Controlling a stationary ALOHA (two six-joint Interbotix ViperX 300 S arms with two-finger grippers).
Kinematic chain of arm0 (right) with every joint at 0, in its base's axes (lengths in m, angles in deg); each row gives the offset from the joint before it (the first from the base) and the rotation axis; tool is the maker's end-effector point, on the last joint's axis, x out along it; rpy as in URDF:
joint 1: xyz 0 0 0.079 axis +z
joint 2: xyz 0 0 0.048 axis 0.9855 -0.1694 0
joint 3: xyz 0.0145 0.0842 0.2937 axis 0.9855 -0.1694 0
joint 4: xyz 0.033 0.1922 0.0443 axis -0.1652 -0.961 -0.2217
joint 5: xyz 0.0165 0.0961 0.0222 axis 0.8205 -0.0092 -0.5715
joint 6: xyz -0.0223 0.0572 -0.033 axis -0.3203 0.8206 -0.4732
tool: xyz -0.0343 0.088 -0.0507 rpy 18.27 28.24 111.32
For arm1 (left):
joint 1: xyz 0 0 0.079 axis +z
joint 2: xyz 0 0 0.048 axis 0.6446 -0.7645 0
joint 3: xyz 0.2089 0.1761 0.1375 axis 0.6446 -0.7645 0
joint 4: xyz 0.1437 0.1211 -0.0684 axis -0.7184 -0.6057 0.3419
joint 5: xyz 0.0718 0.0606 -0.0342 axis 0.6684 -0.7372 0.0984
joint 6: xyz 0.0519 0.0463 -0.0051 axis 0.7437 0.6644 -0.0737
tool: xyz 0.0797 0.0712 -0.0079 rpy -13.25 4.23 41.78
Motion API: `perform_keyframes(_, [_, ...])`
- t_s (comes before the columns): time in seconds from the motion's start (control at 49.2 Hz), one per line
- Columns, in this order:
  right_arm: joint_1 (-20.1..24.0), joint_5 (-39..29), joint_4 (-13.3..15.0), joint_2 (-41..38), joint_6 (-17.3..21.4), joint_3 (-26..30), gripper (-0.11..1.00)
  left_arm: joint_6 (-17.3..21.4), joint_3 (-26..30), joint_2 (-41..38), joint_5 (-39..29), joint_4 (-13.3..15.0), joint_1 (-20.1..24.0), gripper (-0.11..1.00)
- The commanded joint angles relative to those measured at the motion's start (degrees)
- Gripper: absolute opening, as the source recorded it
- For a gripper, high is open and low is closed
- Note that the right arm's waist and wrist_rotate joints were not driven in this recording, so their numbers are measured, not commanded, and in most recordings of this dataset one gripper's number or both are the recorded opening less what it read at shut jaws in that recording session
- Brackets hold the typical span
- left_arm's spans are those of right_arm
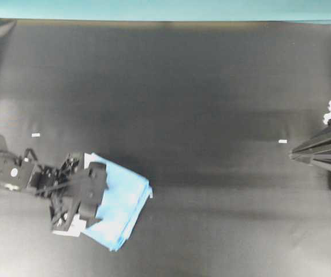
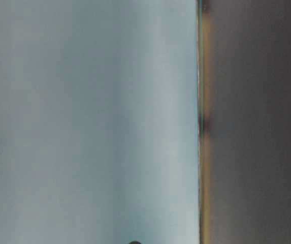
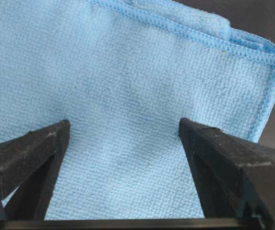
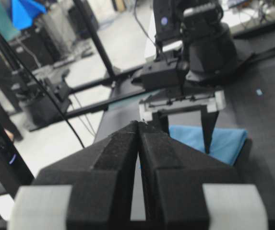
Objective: Push a blue cloth with the left arm to wipe the desk.
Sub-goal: 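Push the blue cloth with the left gripper toward the near-left table area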
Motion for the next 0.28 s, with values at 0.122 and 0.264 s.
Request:
perform_keyframes(0.122, [-0.09, 0.26, -0.09, 0.26, -0.09, 0.0, 0.01, -0.09, 0.09, 0.79, 0.18, -0.18, -2.29, 0.89])
perform_keyframes(0.264, [0.0, 0.62, -0.7, 0.26, -0.09, 0.0, 0.01, -0.09, -0.44, 0.79, 0.09, -0.18, -4.66, 0.89])
